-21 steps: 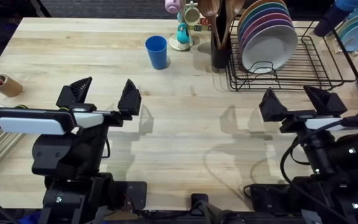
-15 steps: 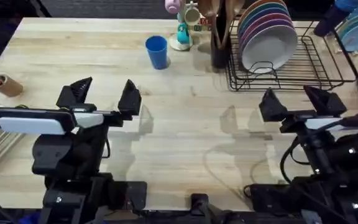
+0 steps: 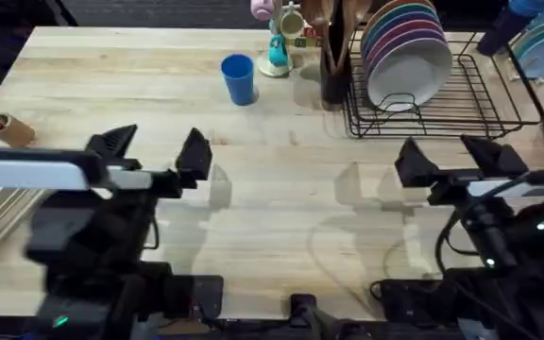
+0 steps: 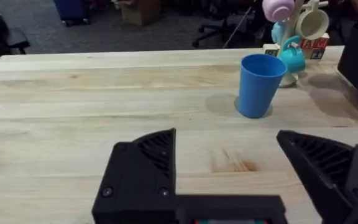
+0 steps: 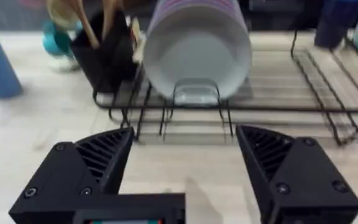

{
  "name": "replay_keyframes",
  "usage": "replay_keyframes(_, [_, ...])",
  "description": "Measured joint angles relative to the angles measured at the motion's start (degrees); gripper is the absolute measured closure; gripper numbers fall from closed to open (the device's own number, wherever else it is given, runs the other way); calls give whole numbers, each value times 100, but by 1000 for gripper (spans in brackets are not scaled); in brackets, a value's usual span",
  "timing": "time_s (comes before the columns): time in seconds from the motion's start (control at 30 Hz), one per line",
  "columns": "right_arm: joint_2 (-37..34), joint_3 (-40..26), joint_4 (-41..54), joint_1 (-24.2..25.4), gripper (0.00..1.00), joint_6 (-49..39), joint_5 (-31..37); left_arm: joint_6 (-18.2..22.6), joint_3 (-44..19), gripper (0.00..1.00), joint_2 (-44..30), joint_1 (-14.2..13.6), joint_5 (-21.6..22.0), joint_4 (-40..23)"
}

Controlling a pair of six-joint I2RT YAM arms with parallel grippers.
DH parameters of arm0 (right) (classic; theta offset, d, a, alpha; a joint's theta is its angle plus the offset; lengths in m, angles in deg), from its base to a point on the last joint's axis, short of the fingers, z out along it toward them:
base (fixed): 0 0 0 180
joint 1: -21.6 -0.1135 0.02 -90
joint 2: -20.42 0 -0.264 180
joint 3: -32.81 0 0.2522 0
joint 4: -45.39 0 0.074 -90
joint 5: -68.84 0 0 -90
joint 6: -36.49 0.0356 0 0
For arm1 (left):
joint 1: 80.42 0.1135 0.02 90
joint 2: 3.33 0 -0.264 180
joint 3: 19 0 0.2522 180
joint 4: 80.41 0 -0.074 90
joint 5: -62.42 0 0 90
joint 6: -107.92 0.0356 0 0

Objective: Pick up the cup on the table and put them onto the rack.

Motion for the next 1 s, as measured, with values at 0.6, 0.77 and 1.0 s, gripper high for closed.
replay_keyframes(0.6, [-3672, -4990, 2596, -2, 5, 79, 3, 8, -6290, 1, -5258, 0, 26, -3699])
replay_keyframes(0.77, [-4572, -5762, 2877, 0, 5, 80, 3, 7, -7251, 1, -6237, 0, -40, -4297])
replay_keyframes(1.0, [-5176, -5959, 2932, -2, 5, 80, -113, 8, -7487, 1, -6819, 0, -81, -4433])
